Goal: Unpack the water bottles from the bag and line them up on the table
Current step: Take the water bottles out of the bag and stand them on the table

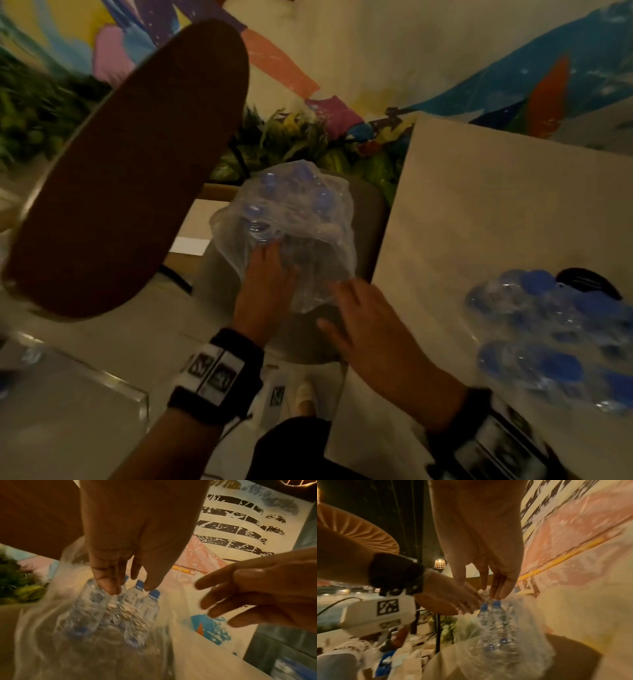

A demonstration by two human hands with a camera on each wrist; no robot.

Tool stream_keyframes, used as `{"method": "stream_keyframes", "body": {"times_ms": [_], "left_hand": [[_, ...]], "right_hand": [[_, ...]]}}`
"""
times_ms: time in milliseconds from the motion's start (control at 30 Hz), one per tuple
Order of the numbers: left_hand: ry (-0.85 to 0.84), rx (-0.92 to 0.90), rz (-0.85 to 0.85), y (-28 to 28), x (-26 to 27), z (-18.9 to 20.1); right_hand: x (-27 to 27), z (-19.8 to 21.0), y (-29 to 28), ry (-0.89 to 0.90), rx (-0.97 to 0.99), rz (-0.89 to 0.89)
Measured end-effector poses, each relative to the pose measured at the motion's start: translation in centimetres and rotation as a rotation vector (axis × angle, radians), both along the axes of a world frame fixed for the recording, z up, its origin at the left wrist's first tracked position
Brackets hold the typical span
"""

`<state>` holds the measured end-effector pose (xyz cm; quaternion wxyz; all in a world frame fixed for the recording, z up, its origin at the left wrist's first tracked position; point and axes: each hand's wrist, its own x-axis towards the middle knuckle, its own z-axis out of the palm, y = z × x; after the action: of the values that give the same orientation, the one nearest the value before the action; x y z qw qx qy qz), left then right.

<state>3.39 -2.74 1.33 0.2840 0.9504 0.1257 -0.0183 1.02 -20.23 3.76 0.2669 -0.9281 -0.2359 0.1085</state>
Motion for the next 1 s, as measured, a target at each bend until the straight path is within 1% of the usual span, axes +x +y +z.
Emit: {"method": "stream_keyframes", "body": {"times_ms": [33, 67, 133, 200, 267, 333, 400, 467, 500, 533, 600, 667, 767, 900, 1000], "left_hand": [[-0.057, -0.034, -0.001, 1.3, 1.2, 0.4], [-0.112, -0.042, -0.039, 2.4, 2.4, 0.6], [-0.142, -0.003, -0.146, 4.3, 4.8, 0.6], [-0.112, 0.045, -0.173, 5.5, 6.9, 0.8], [-0.091, 0.161, -0.194, 6.0, 8.4, 0.6], [-0.047, 0.27, -0.185, 6.3, 9.1, -0.1], [0.031, 0.28, -0.17, 6.9, 9.2, -1.2], [0.091, 0.319, -0.234, 7.2, 8.8, -1.9], [0.097, 0.335, -0.263, 7.2, 8.5, -2.2], [0.09, 0.302, -0.257, 7.2, 8.1, -2.3], [0.04, 0.171, -0.163, 7.1, 7.3, -2.4], [-0.014, 0.076, -0.065, 6.7, 6.5, -2.3], [-0.034, 0.034, -0.064, 5.8, 5.3, -2.0], [-0.046, -0.08, -0.026, 4.5, 3.6, 0.2], [-0.057, -0.032, -0.023, 2.8, 1.5, 2.5]], "right_hand": [[1.0, -1.0, 2.4, 0.001, 0.014, 0.047], [2.1, -1.9, 4.6, 0.001, 0.016, 0.078], [5.1, -3.3, 7.7, -0.019, -0.037, 0.087], [8.2, -3.7, 9.3, -0.066, -0.084, 0.026], [10.9, -3.6, 9.7, -0.05, -0.179, -0.049], [13.3, -3.8, 9.7, -0.088, -0.261, -0.064], [15.0, -4.4, 9.5, -0.099, -0.326, -0.063], [15.8, -4.6, 9.2, -0.107, -0.383, -0.069], [15.8, -4.5, 9.2, -0.115, -0.403, -0.066], [15.6, -4.6, 9.1, -0.131, -0.407, -0.054], [14.9, -4.8, 9.0, -0.121, -0.361, -0.038], [14.0, -4.7, 9.0, -0.106, -0.283, -0.059], [12.5, -4.4, 9.3, -0.143, -0.241, -0.07], [9.6, -2.9, 8.5, -0.192, -0.174, -0.085], [6.1, 0.1, 5.9, -0.128, -0.076, -0.08]]}}
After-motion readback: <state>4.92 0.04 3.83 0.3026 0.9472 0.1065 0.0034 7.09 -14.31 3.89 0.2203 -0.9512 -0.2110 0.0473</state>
